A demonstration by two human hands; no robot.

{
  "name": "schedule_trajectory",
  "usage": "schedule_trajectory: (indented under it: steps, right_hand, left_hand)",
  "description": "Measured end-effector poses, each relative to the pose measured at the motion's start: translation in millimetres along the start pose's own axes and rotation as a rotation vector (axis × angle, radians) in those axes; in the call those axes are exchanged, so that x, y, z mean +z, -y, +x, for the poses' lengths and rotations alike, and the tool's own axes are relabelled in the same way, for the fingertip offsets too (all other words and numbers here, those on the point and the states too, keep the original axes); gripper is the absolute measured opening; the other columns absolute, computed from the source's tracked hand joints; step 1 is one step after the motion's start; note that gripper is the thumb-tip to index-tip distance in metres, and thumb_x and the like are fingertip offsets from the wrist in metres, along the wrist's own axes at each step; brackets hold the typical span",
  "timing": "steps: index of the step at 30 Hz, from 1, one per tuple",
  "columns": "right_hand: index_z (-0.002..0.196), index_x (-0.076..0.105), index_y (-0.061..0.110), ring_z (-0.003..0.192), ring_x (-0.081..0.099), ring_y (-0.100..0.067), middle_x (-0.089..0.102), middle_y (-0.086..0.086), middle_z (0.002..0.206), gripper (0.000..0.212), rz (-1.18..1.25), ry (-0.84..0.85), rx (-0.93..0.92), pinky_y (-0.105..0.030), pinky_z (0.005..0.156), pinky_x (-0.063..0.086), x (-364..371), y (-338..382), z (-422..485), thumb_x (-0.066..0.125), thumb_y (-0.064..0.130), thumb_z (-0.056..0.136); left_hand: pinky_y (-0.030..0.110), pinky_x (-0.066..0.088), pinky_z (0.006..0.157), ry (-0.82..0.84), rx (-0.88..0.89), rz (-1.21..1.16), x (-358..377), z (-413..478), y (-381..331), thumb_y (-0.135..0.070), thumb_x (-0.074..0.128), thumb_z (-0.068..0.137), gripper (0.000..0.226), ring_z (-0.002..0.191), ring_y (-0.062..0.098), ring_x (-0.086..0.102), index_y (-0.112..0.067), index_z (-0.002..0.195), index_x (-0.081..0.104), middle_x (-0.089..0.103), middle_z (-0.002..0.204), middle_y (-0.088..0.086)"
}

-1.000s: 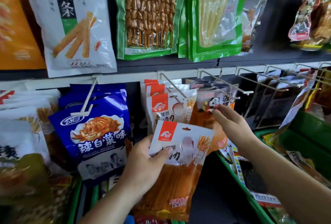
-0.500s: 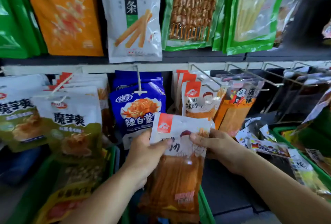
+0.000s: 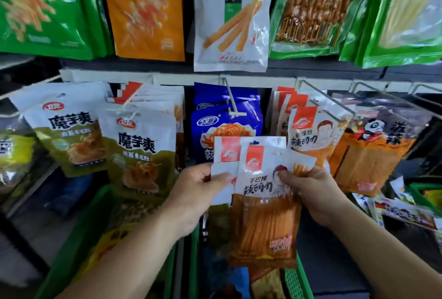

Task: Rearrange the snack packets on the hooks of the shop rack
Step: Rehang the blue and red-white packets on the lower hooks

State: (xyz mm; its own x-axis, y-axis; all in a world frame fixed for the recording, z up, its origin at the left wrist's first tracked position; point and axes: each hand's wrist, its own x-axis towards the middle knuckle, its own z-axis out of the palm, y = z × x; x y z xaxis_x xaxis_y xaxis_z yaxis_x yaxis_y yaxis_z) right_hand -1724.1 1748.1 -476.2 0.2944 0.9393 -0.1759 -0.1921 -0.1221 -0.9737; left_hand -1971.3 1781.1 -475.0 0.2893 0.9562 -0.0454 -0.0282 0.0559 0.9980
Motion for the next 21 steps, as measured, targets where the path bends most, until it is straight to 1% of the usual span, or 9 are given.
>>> schedule_trajectory:
  steps: [2,4,6,8,11,13,16,18,21]
  right_hand:
    - [0.119,0.071,0.002,0.091,0.080,-0.033,0.080,-0.019,0.106,0.026,0.068,-0.069,0.000,-0.043,0.076,0.065,-7,0,8,0.067,-0.004,0.094]
    - [0.122,0.069,0.003,0.087,0.081,-0.030,0.081,-0.017,0.107,0.028,0.110,-0.112,0.011,-0.040,0.072,0.064,-13,1,12,0.067,-0.004,0.094]
    - [0.120,0.069,0.002,0.086,0.080,-0.029,0.079,-0.019,0.111,0.027,0.113,-0.119,0.021,-0.042,0.077,0.062,-17,1,13,0.066,-0.005,0.094]
    - [0.122,0.068,0.001,0.091,0.079,-0.031,0.078,-0.020,0.113,0.031,0.108,-0.106,0.029,-0.044,0.081,0.061,-17,1,12,0.066,-0.007,0.093]
    - [0.125,0.067,0.003,0.099,0.078,-0.036,0.079,-0.020,0.113,0.034,0.079,-0.064,0.035,-0.047,0.085,0.060,-15,1,8,0.067,-0.007,0.092]
    - [0.124,0.067,0.000,0.101,0.078,-0.038,0.079,-0.022,0.112,0.033,0.061,-0.029,0.040,-0.050,0.090,0.058,-12,-2,5,0.067,-0.006,0.092]
    - [0.124,0.067,-0.003,0.103,0.076,-0.041,0.077,-0.026,0.114,0.032,0.039,0.025,0.016,-0.052,0.094,0.058,-2,-8,1,0.067,-0.004,0.092]
    - [0.125,0.066,0.000,0.105,0.076,-0.039,0.076,-0.024,0.117,0.032,0.037,0.070,-0.032,-0.048,0.088,0.062,3,-12,1,0.066,-0.005,0.093]
    - [0.130,0.062,0.003,0.107,0.075,-0.039,0.076,-0.024,0.119,0.039,0.062,0.117,-0.089,-0.042,0.080,0.065,11,-14,0,0.064,-0.010,0.093]
  left_hand:
    - [0.029,0.061,0.082,-0.034,-0.013,-0.028,-9,4,1,-0.012,0.067,0.098,0.022,0.100,0.019,0.078,-0.017,0.116,0.078,0.082,0.108,-0.001]
    - [0.030,0.062,0.080,-0.048,-0.032,-0.043,-14,5,1,-0.012,0.067,0.098,0.020,0.097,0.020,0.079,-0.017,0.114,0.078,0.082,0.107,0.001]
    - [0.028,0.062,0.077,-0.069,-0.037,-0.037,-15,7,2,-0.013,0.067,0.097,0.017,0.095,0.019,0.079,-0.020,0.108,0.079,0.083,0.103,-0.001]
    - [0.031,0.063,0.077,-0.110,-0.037,-0.046,-15,9,2,-0.013,0.069,0.097,0.015,0.093,0.020,0.080,-0.021,0.105,0.079,0.083,0.100,-0.002]
    - [0.039,0.064,0.083,-0.131,-0.047,-0.071,-14,12,2,-0.016,0.070,0.096,0.014,0.091,0.022,0.080,-0.019,0.107,0.079,0.083,0.098,0.000]
    - [0.043,0.063,0.090,-0.123,-0.044,-0.089,-10,12,3,-0.017,0.070,0.096,0.015,0.094,0.022,0.080,-0.019,0.108,0.079,0.083,0.101,0.000]
    - [0.040,0.057,0.100,-0.057,-0.026,-0.072,-3,9,5,-0.019,0.066,0.100,0.018,0.107,0.019,0.076,-0.020,0.114,0.078,0.082,0.109,-0.003]
    - [0.035,0.055,0.101,0.039,-0.042,-0.074,3,6,3,-0.019,0.061,0.102,0.020,0.110,0.018,0.074,-0.019,0.115,0.077,0.081,0.112,-0.003]
    - [0.037,0.054,0.102,0.107,-0.056,-0.109,10,1,1,-0.021,0.061,0.101,0.020,0.111,0.017,0.074,-0.021,0.114,0.077,0.081,0.112,-0.003]
